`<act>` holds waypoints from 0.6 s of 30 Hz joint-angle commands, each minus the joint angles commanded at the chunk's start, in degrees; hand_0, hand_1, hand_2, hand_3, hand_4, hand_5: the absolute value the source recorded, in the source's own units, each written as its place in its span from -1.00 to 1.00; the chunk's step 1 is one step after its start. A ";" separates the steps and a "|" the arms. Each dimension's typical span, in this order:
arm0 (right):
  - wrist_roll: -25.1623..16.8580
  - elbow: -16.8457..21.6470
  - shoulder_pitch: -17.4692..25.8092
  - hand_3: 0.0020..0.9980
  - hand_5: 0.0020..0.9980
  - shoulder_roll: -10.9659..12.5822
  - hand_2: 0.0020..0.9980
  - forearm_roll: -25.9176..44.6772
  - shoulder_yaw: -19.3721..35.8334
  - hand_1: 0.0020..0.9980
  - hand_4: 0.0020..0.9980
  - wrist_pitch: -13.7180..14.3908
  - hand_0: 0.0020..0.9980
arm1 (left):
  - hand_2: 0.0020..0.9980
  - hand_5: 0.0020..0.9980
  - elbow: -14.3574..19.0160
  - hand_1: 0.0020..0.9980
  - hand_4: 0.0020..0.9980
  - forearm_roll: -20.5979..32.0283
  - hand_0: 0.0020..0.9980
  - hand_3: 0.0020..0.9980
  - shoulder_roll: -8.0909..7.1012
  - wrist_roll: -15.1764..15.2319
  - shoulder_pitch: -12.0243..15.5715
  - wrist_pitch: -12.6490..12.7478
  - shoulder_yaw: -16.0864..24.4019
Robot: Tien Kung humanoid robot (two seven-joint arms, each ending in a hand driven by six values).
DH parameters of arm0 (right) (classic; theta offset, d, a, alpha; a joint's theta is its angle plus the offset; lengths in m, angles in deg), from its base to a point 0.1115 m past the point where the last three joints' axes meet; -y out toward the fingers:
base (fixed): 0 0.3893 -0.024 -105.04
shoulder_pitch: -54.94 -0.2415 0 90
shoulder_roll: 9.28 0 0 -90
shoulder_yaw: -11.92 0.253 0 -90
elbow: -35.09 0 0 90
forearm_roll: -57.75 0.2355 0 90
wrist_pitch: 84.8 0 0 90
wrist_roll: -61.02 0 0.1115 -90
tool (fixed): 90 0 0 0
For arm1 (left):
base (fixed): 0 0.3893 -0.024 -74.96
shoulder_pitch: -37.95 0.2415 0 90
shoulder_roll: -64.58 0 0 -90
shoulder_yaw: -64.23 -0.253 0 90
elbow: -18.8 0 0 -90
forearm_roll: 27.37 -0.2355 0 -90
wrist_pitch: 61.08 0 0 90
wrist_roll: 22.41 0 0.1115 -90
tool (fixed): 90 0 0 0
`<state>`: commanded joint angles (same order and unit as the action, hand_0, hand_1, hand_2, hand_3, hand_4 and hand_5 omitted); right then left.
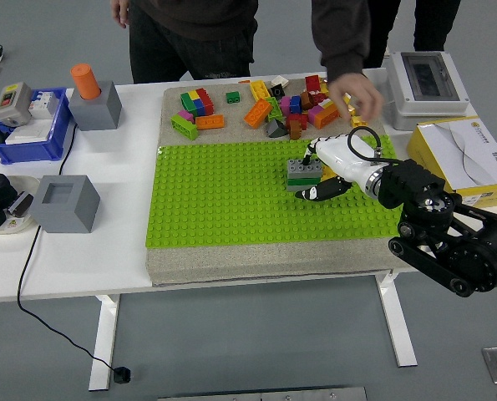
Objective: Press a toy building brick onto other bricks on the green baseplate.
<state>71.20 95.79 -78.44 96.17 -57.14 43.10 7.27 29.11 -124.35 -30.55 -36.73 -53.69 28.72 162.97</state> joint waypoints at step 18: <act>-0.14 -1.59 -0.37 0.29 0.20 -0.90 0.78 1.06 -1.04 0.68 0.76 -0.10 0.64 | 0.55 0.71 0.00 0.61 1.00 -0.20 0.58 -0.13 -0.10 0.05 -0.27 -0.01 0.21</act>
<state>71.06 94.20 -78.81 95.27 -56.08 42.06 7.17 29.11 -124.55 -30.65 -36.67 -53.96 28.71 163.18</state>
